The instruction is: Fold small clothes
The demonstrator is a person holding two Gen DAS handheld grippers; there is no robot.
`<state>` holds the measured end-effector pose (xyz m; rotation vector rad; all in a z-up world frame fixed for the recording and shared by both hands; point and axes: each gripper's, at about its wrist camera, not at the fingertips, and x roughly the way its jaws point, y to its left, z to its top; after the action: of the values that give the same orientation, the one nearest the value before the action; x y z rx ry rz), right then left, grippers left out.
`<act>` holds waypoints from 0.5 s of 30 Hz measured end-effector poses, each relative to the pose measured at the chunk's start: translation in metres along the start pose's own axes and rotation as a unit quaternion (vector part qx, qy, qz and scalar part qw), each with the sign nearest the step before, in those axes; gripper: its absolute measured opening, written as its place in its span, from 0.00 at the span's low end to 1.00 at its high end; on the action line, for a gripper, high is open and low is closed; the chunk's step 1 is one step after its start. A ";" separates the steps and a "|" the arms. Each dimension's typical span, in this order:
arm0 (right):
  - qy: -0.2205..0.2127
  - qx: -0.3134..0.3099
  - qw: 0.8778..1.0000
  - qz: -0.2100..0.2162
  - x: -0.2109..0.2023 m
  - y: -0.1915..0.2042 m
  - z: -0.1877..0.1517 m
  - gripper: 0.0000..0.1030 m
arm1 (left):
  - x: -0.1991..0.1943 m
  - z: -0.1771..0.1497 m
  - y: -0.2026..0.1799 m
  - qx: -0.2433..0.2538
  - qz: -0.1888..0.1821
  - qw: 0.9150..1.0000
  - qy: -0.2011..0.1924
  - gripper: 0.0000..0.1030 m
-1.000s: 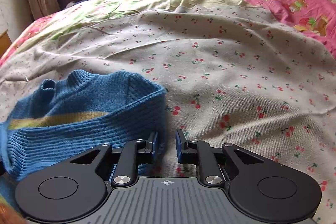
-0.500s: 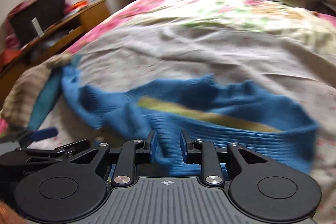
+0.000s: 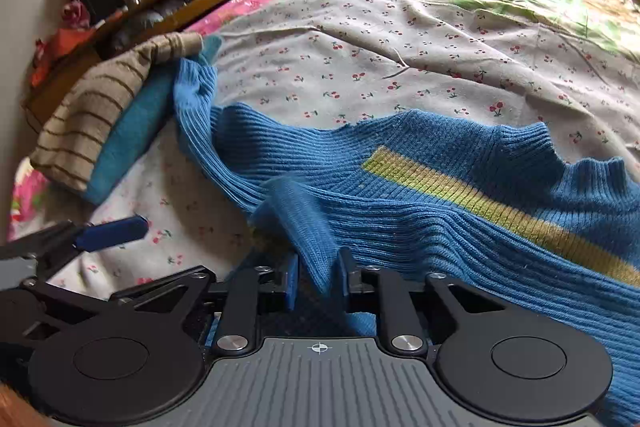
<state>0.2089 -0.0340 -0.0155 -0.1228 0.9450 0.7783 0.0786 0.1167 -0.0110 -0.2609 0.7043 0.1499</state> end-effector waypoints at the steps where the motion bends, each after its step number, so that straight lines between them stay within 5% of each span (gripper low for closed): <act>1: 0.003 -0.006 1.000 -0.015 0.005 0.001 0.000 0.17 | 0.000 0.000 0.000 -0.001 -0.001 1.000 -0.001 1.00; 6: 0.000 -0.006 1.000 -0.028 0.017 -0.001 0.001 0.18 | 0.000 -0.001 0.000 0.000 -0.001 1.000 -0.002 1.00; 8: -0.002 0.010 1.000 -0.019 0.013 -0.003 0.001 0.07 | 0.000 -0.002 -0.001 0.003 -0.001 1.000 -0.003 1.00; 10: -0.011 0.056 0.998 -0.004 0.002 -0.012 0.003 0.06 | 0.000 -0.002 -0.002 0.005 -0.002 1.000 -0.004 1.00; 12: -0.050 0.112 0.992 -0.009 -0.020 -0.029 0.008 0.05 | 0.000 -0.002 -0.002 0.005 -0.003 1.000 -0.006 1.00; 15: -0.139 0.214 0.966 -0.032 -0.070 -0.063 0.010 0.05 | -0.001 -0.001 -0.001 0.003 -0.007 1.000 -0.009 1.00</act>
<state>0.2330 -0.1138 0.0293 0.3252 0.8162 0.5014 0.0769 0.1154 -0.0110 -0.2580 0.6842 0.1366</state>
